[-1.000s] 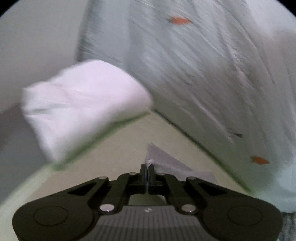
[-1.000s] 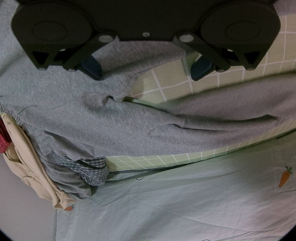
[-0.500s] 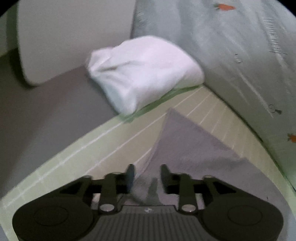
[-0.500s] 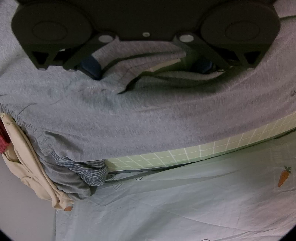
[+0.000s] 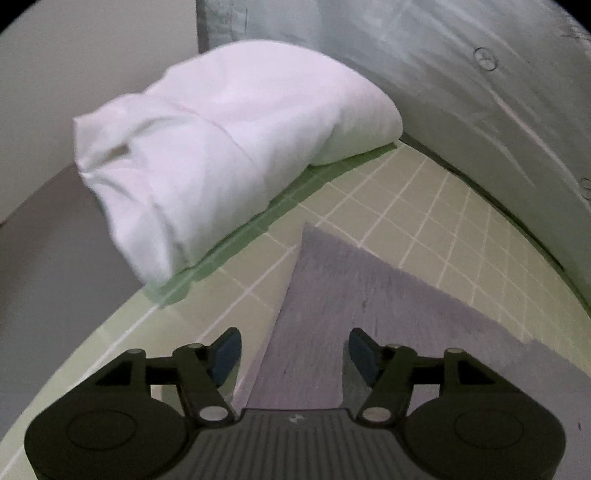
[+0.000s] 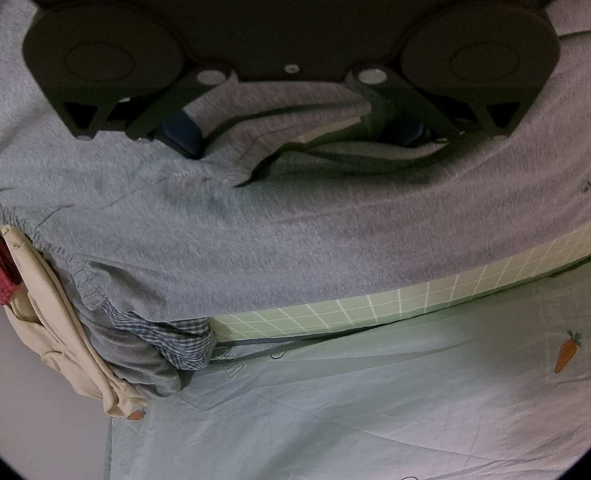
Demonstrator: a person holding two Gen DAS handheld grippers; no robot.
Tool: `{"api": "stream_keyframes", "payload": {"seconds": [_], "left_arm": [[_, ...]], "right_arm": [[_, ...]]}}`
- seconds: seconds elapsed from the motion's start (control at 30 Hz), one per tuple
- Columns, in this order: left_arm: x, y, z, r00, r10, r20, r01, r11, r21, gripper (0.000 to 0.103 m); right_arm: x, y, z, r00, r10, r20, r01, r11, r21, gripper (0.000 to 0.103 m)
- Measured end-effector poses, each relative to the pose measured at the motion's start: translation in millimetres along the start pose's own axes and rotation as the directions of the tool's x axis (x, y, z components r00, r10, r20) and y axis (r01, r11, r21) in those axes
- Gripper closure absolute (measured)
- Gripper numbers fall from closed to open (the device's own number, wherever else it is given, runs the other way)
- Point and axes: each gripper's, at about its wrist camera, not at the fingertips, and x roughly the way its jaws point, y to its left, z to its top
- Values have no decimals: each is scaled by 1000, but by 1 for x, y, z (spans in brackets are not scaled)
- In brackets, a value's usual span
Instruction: Fold clothes
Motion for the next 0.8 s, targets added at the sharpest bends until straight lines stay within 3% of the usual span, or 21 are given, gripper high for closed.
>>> {"api": "stream_keyframes", "payload": {"seconds": [0.13,0.17,0.2,0.23,0.27,0.37,0.47,0.63,0.73,0.8], "left_arm": [[14,-11,11,998,15,62,-20,996,83,38],[16,-14,12,997,21,74,-29,993,111,50],[17,-17,13,995,31,90,-43,989,140,78],[18,-20,14,994,39,106,-57,984,171,96],[20,-21,17,995,19,102,-38,982,186,101],[27,-20,26,993,2,115,-25,980,195,101],[33,-23,40,990,40,138,-72,969,235,100],[34,-11,60,988,87,131,-105,985,136,101],[25,-7,60,992,61,112,-75,989,130,93],[9,-2,54,994,4,111,-18,992,125,75]], "right_arm": [[1,1,0,1000,-2,0,2,1000,-1,0],[1,1,0,1000,-3,0,3,1000,-1,0],[1,1,0,1000,-4,0,4,1000,-2,0],[1,1,0,1000,-6,0,6,1000,-2,0],[1,2,0,1000,-7,0,7,1000,-2,0],[0,2,0,1000,-9,0,9,1000,-3,0],[1,1,0,1000,-9,0,9,1000,-3,0],[1,1,1,1000,-10,-1,10,1000,-4,0],[1,0,1,1000,-10,-1,10,1000,-4,0],[1,1,2,1000,-10,-2,10,1000,-4,0]]}}
